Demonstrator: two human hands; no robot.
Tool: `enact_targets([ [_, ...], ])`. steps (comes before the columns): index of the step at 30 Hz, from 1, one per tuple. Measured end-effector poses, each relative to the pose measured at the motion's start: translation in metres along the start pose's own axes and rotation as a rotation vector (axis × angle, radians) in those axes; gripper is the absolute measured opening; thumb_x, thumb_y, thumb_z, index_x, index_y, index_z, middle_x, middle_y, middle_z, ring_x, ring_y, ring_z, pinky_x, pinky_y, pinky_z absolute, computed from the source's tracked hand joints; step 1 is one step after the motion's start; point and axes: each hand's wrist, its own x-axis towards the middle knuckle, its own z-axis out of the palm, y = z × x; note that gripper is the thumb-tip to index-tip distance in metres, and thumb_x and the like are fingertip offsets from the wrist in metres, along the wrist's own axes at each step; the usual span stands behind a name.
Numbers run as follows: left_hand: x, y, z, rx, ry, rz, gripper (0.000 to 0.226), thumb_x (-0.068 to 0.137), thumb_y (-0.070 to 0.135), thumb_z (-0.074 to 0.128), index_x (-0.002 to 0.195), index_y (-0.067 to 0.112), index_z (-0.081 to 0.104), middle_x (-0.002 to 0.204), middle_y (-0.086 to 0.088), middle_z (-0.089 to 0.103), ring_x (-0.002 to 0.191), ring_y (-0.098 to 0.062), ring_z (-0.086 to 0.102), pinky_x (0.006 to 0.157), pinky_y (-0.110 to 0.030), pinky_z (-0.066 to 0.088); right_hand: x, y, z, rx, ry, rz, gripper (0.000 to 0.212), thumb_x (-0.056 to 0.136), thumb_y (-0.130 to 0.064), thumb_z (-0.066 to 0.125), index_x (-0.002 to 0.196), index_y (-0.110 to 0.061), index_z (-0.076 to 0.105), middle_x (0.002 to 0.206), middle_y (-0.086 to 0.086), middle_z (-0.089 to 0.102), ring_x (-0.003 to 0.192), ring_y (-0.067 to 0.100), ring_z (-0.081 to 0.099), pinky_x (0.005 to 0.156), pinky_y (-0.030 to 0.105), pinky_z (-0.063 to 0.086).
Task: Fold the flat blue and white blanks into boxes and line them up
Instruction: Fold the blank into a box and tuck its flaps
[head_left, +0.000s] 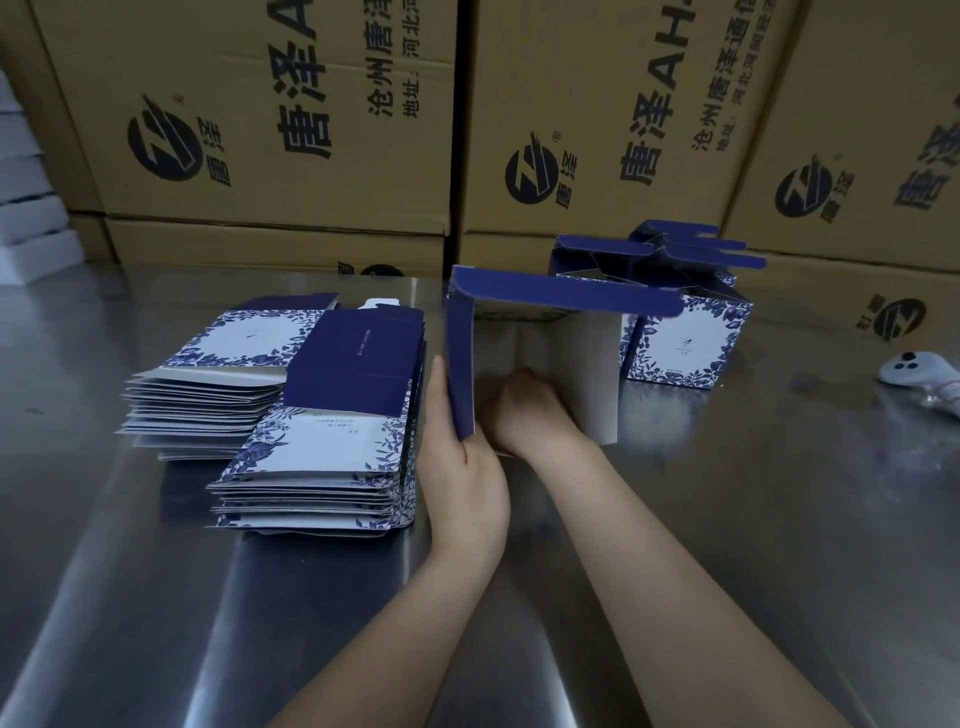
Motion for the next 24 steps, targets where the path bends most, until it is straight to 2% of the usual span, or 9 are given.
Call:
enact_targets([
  [2, 0.001, 0.000, 0.000, 0.004, -0.003, 0.004, 0.062, 0.099, -0.002, 0.040, 0.150, 0.034, 0.036, 0.153, 0.010, 0.042, 0.141, -0.007, 0.037, 0.116, -0.029, 0.028, 0.003, 0.001, 0.002, 0.028, -0.005, 0.001, 0.034, 0.102, -0.029, 0.038, 0.115, -0.009, 0.062, 0.116, 0.014, 0.064, 0.108, 0.028, 0.058, 0.094, 0.031, 0.041],
  [6, 0.003, -0.001, -0.001, 0.002, 0.001, 0.007, 0.063, 0.098, -0.005, 0.040, 0.151, 0.029, 0.035, 0.154, 0.010, 0.041, 0.143, -0.006, 0.034, 0.119, -0.035, 0.028, -0.001, 0.006, 0.004, 0.219, 0.221, 0.051, 0.026, 0.094, -0.022, 0.050, 0.098, -0.004, 0.069, 0.106, 0.017, 0.069, 0.104, 0.033, 0.061, 0.080, 0.028, 0.044],
  [8, 0.001, 0.000, -0.001, 0.012, -0.012, 0.010, 0.067, 0.096, -0.007, 0.040, 0.151, 0.031, 0.034, 0.154, 0.011, 0.041, 0.143, -0.006, 0.035, 0.119, -0.034, 0.028, -0.001, 0.007, 0.004, 0.144, 0.202, 0.037, 0.028, 0.096, -0.025, 0.048, 0.103, -0.006, 0.068, 0.111, 0.016, 0.067, 0.109, 0.032, 0.058, 0.093, 0.032, 0.043],
  [10, -0.001, 0.001, -0.001, 0.019, -0.021, 0.008, 0.071, 0.094, -0.009, 0.039, 0.151, 0.034, 0.034, 0.153, 0.010, 0.043, 0.141, -0.007, 0.038, 0.117, -0.031, 0.030, 0.003, 0.005, 0.003, -0.041, 0.066, -0.011, 0.033, 0.101, -0.030, 0.038, 0.111, -0.011, 0.063, 0.118, 0.012, 0.065, 0.113, 0.029, 0.055, 0.106, 0.036, 0.035],
  [12, -0.001, 0.000, -0.001, 0.029, -0.030, 0.010, 0.073, 0.093, -0.011, 0.038, 0.151, 0.034, 0.034, 0.152, 0.008, 0.044, 0.138, -0.006, 0.039, 0.114, -0.024, 0.030, 0.008, 0.005, -0.001, -0.087, 0.010, -0.046, 0.033, 0.103, -0.031, 0.035, 0.108, -0.012, 0.062, 0.118, 0.012, 0.064, 0.112, 0.027, 0.056, 0.108, 0.037, 0.033],
  [14, -0.001, 0.000, -0.002, 0.033, -0.036, 0.014, 0.074, 0.093, -0.012, 0.037, 0.151, 0.032, 0.033, 0.153, 0.010, 0.042, 0.139, -0.004, 0.037, 0.115, -0.020, 0.028, 0.010, 0.006, -0.003, -0.002, 0.022, -0.042, 0.031, 0.102, -0.029, 0.040, 0.107, -0.009, 0.064, 0.117, 0.013, 0.065, 0.111, 0.028, 0.058, 0.103, 0.035, 0.039],
  [17, 0.002, 0.000, -0.002, 0.017, -0.029, 0.010, 0.073, 0.093, -0.012, 0.037, 0.152, 0.031, 0.032, 0.155, 0.012, 0.038, 0.144, -0.004, 0.032, 0.120, -0.031, 0.025, 0.001, 0.005, 0.000, 0.235, 0.224, 0.039, 0.026, 0.096, -0.018, 0.048, 0.102, -0.004, 0.069, 0.106, 0.015, 0.069, 0.102, 0.030, 0.063, 0.080, 0.029, 0.048],
  [20, 0.004, 0.000, -0.001, 0.020, -0.012, -0.011, 0.072, 0.095, -0.009, 0.038, 0.152, 0.035, 0.030, 0.156, 0.008, 0.039, 0.145, -0.011, 0.032, 0.120, -0.040, 0.026, -0.016, -0.005, -0.005, 0.271, 0.450, 0.063, 0.025, 0.092, -0.014, 0.045, 0.094, -0.007, 0.069, 0.094, 0.013, 0.070, 0.089, 0.032, 0.065, 0.065, 0.026, 0.041],
  [24, 0.007, 0.002, -0.003, 0.002, -0.023, -0.030, 0.066, 0.099, 0.002, 0.042, 0.151, 0.040, 0.028, 0.155, 0.005, 0.041, 0.144, -0.014, 0.036, 0.119, -0.043, 0.030, -0.049, -0.016, -0.025, 0.438, 0.966, -0.290, 0.023, 0.076, 0.004, 0.048, 0.071, -0.004, 0.069, 0.067, 0.006, 0.067, 0.060, 0.020, 0.058, 0.057, 0.024, 0.037],
])
